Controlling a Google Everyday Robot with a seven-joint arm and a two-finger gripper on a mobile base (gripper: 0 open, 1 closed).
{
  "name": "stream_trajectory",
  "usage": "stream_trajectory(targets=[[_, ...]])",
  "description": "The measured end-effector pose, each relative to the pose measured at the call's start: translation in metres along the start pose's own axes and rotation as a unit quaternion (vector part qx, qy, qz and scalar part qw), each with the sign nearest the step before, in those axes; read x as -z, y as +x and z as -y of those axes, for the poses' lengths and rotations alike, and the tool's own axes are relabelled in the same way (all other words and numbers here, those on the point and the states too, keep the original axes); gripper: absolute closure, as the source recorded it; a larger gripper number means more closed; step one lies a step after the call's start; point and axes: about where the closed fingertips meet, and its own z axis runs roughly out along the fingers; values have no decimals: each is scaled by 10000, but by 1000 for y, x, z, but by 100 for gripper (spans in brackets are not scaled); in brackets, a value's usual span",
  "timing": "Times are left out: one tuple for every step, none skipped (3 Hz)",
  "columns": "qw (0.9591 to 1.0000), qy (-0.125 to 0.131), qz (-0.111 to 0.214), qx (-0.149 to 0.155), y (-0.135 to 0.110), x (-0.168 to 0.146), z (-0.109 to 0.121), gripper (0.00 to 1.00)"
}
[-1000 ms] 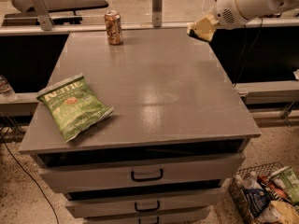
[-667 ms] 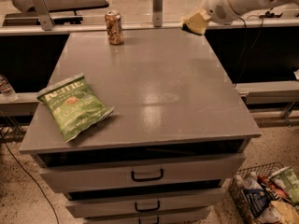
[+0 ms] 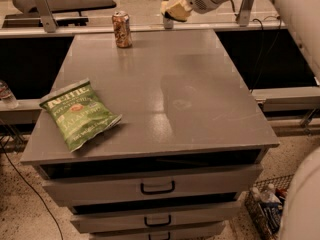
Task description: Move sponge near orange can
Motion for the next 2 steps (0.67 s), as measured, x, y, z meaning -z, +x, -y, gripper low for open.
stream_trajectory(targets=[[9992, 11, 93, 379, -16, -28, 7, 100], [9974, -18, 215, 693, -27, -57, 9, 100]])
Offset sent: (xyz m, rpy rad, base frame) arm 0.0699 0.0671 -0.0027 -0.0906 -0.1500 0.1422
